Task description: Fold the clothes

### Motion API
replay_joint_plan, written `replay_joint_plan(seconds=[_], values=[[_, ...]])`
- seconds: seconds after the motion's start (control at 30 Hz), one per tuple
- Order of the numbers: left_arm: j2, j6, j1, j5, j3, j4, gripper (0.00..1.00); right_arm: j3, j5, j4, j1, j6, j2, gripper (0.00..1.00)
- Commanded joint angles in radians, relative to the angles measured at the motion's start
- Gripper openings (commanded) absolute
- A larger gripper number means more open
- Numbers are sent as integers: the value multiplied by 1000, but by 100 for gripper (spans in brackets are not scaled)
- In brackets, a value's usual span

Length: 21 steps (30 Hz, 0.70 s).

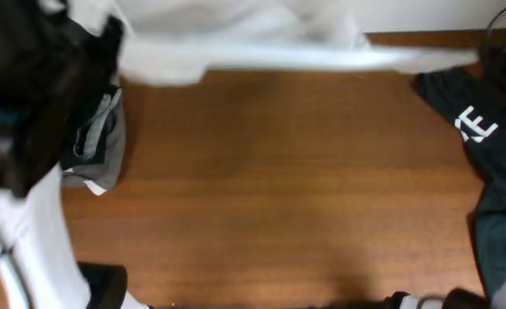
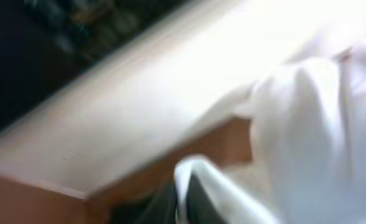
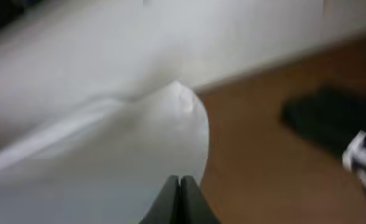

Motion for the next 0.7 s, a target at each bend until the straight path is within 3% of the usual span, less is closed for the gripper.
replay_joint_plan(seconds=[0.0,0.13,0.33,0.37,0.4,0.43,0.47,0.5,0.67], values=[[228,8,6,138,-175,-131,7,-88,56,-106,44,-120,193,4],[356,-2,16,208,-497,-243,7,-163,161,-264,92,-180,372,4],[330,-82,85,270,-756,-340,4,-217,471,-442,88,-94,378,5],[303,-82,99,270,-780,-340,4,-237,492,-469,89,-76,378,13],[268,-93,112,272,-786,-340,4,-261,510,-482,89,-75,378,43],[236,-93,118,274,-786,-333,6,-283,539,-477,89,-47,378,52],[179,-93,120,326,-786,-285,31,-299,569,-443,89,-26,378,54],[159,-90,117,401,-786,-242,40,-298,543,-410,89,-27,377,54],[167,-69,-3,404,-930,109,64,-296,167,-254,89,-156,309,55]])
